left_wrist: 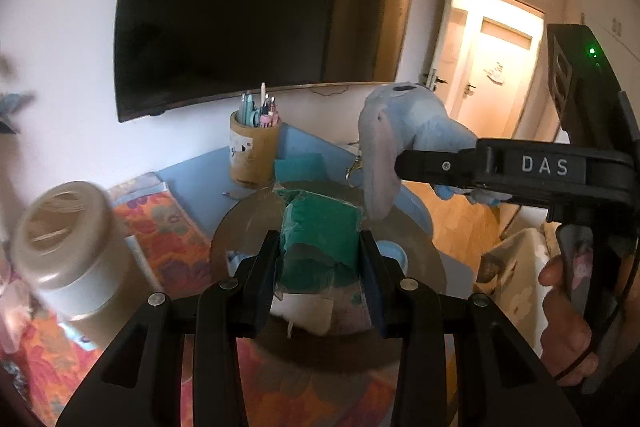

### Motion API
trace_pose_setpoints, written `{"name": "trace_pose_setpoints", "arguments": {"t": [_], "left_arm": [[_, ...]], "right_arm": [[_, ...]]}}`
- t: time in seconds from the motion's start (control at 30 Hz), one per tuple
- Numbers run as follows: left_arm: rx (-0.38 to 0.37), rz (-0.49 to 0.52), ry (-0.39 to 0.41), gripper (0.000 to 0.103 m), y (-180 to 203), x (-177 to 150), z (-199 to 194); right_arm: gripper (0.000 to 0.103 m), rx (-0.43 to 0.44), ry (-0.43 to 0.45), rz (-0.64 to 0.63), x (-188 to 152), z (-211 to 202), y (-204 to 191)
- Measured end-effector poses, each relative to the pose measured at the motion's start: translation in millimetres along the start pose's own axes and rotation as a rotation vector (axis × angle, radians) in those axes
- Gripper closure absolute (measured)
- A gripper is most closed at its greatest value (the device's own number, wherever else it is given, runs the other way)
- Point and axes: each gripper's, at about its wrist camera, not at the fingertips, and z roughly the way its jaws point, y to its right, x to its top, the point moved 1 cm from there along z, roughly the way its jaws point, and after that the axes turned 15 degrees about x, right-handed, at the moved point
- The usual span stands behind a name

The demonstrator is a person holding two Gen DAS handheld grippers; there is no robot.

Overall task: Organize soft objects
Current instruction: 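Carry green cloth and grey plush to the round glass table and release, then swing both open grippers back over the floral table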

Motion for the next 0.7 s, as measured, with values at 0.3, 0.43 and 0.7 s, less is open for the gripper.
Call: {"name": "trace_pose_setpoints", "arguments": {"t": [0.3,0.43,0.7], "left_arm": [[0.044,0.004,-0.086,0.017,18,3,62],[0.024,0.032,-0.086,0.016,25,-12,55],[-0.026,0.042,-0.093,0.016,19,-31,23]], "right_arm": [[0.022,-0.047,-0.145,0.204,0,66,77],[0.022,-0.030,-0.200,0.282,-23,59,99],[0.022,-0.020,-0.178,0.223,-45,9,79]]}}
